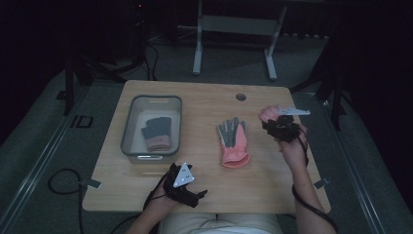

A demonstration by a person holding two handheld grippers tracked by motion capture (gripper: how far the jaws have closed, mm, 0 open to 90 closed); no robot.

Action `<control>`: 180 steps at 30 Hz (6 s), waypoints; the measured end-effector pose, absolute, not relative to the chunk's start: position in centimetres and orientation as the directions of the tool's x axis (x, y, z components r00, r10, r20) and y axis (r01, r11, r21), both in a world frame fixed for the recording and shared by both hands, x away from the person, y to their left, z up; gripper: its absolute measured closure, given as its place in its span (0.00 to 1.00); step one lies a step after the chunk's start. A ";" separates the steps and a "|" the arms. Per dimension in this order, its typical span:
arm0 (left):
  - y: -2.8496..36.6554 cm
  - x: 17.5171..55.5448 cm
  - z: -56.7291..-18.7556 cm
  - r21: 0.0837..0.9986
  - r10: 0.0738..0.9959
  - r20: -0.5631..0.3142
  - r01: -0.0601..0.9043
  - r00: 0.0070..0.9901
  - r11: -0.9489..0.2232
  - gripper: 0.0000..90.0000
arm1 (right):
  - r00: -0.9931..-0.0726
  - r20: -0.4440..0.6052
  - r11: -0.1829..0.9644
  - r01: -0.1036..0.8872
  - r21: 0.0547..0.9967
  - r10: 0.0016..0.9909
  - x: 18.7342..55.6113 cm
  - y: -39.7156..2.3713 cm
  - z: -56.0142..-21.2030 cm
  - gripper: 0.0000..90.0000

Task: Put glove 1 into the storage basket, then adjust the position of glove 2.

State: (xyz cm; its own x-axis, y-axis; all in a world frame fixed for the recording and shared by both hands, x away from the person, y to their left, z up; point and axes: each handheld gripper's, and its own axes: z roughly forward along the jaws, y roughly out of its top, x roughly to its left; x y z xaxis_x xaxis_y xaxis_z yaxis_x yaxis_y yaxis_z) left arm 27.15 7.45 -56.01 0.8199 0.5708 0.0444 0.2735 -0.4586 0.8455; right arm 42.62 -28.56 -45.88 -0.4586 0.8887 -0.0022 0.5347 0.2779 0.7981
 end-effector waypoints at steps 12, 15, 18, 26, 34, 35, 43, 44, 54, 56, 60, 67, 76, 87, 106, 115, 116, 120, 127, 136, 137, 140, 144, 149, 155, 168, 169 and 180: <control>7.5 26.9 -56.1 0.857 0.580 0.039 0.271 0.814 -0.439 0.00 | -0.458 -0.131 0.379 0.508 0.774 0.879 46.8 -36.1 -45.3 0.70; 7.5 26.9 -56.1 0.854 0.580 0.051 0.265 0.813 -0.448 0.00 | -0.447 -0.134 0.383 0.531 0.756 0.884 48.1 -36.7 -46.0 0.69; 7.5 26.9 -56.1 0.854 0.577 0.046 0.268 0.815 -0.446 0.00 | -0.439 -0.150 0.396 0.547 0.737 0.886 49.3 -36.9 -46.5 0.67; 7.5 26.9 -56.1 0.849 0.573 0.052 0.267 0.818 -0.457 0.00 | -0.435 -0.153 0.408 0.586 0.700 0.887 51.3 -37.1 -48.1 0.62; 7.5 26.9 -56.2 0.848 0.572 0.051 0.267 0.819 -0.458 0.00 | -0.466 -0.155 0.451 0.632 0.630 0.871 51.8 -36.8 -50.8 0.62; 7.5 26.9 -56.2 0.849 0.572 0.051 0.266 0.819 -0.457 0.00 | -0.473 -0.170 0.467 0.631 0.619 0.864 51.9 -36.7 -51.3 0.63; 7.5 27.0 -56.2 0.851 0.572 0.050 0.265 0.819 -0.454 0.00 | -0.441 -0.178 0.452 0.661 0.599 0.880 51.9 -36.1 -51.4 0.94; 7.5 27.0 -56.2 0.851 0.572 0.050 0.265 0.819 -0.454 0.00 | -0.441 -0.178 0.452 0.661 0.599 0.880 51.9 -36.1 -51.4 0.94; 7.5 27.0 -56.1 0.850 0.567 0.056 0.259 0.822 -0.458 0.00 | -0.273 -0.006 0.196 0.673 0.714 0.962 45.9 -34.4 -46.6 0.95; 7.5 27.0 -56.2 0.848 0.565 0.060 0.257 0.823 -0.464 0.00 | -0.257 0.016 0.168 0.676 0.717 0.966 44.5 -33.9 -46.1 0.95; 7.4 27.0 -56.1 0.849 0.567 0.063 0.254 0.821 -0.463 0.00 | -0.208 0.047 0.107 0.671 0.733 0.977 42.0 -33.0 -45.4 0.95; 7.5 27.0 -56.1 0.850 0.565 0.060 0.255 0.823 -0.462 0.00 | -0.162 0.046 0.077 0.675 0.733 0.986 39.1 -31.8 -46.2 0.95; 7.5 27.0 -56.2 0.850 0.565 0.056 0.258 0.823 -0.460 0.00 | -0.115 0.078 0.027 0.712 0.702 0.990 39.9 -32.0 -48.9 0.95; 7.5 27.0 -56.2 0.848 0.563 0.056 0.258 0.824 -0.462 0.00 | -0.119 0.064 0.046 0.741 0.669 0.991 41.7 -31.6 -51.9 0.93; 7.3 27.0 -56.3 0.840 0.552 0.066 0.252 0.831 -0.480 0.00 | -0.399 -0.096 0.353 0.641 0.681 0.912 41.3 -32.3 -49.3 0.68; 7.3 27.0 -56.3 0.843 0.553 0.062 0.254 0.831 -0.475 0.00 | -0.390 -0.103 0.355 0.657 0.665 0.915 41.6 -32.4 -52.5 0.81; 7.3 27.0 -56.3 0.843 0.553 0.061 0.254 0.831 -0.474 0.00 | -0.385 -0.081 0.336 0.661 0.671 0.919 41.6 -32.6 -52.8 0.85; 7.3 27.0 -56.3 0.843 0.552 0.062 0.253 0.832 -0.475 0.00 | -0.351 -0.051 0.290 0.673 0.681 0.935 41.5 -32.7 -52.8 0.92; 7.3 27.0 -56.3 0.844 0.554 0.058 0.255 0.830 -0.471 0.00 | -0.296 -0.075 0.264 0.675 0.689 0.952 41.3 -31.9 -51.0 0.96; 7.3 27.0 -56.3 0.845 0.555 0.056 0.257 0.830 -0.469 0.00 | -0.276 -0.049 0.216 0.616 0.757 0.960 40.2 -29.9 -46.0 0.96; 7.3 27.0 -56.3 0.845 0.555 0.056 0.257 0.830 -0.469 0.00 | -0.279 -0.044 0.212 0.608 0.765 0.959 40.1 -29.5 -45.4 0.96; 7.3 27.0 -56.2 0.845 0.556 0.057 0.256 0.829 -0.469 0.00 | -0.293 -0.044 0.214 0.581 0.785 0.955 39.6 -28.2 -43.6 0.97; 7.3 27.0 -56.2 0.845 0.555 0.059 0.255 0.830 -0.471 0.00 | -0.309 -0.033 0.208 0.552 0.807 0.951 39.1 -26.3 -41.5 0.97; 7.3 27.0 -56.3 0.844 0.553 0.059 0.255 0.831 -0.473 0.00 | -0.323 -0.020 0.199 0.531 0.824 0.946 38.6 -23.8 -40.0 0.97; 7.3 27.0 -56.3 0.844 0.552 0.057 0.254 0.832 -0.471 0.00 | -0.335 -0.019 0.206 0.533 0.820 0.942 38.7 -21.0 -39.9 0.97; 7.4 27.0 -56.3 0.845 0.550 0.059 0.252 0.833 -0.472 0.00 | -0.359 -0.022 0.239 0.572 0.784 0.933 38.6 -17.1 -42.6 0.97; 7.4 27.0 -56.3 0.846 0.550 0.057 0.252 0.833 -0.469 0.00 | -0.358 -0.026 0.243 0.575 0.781 0.933 38.6 -16.8 -42.9 0.97; 7.4 27.0 -56.3 0.845 0.550 0.053 0.256 0.834 -0.469 0.00 | -0.347 -0.037 0.265 0.638 0.723 0.937 39.3 -16.6 -46.9 0.96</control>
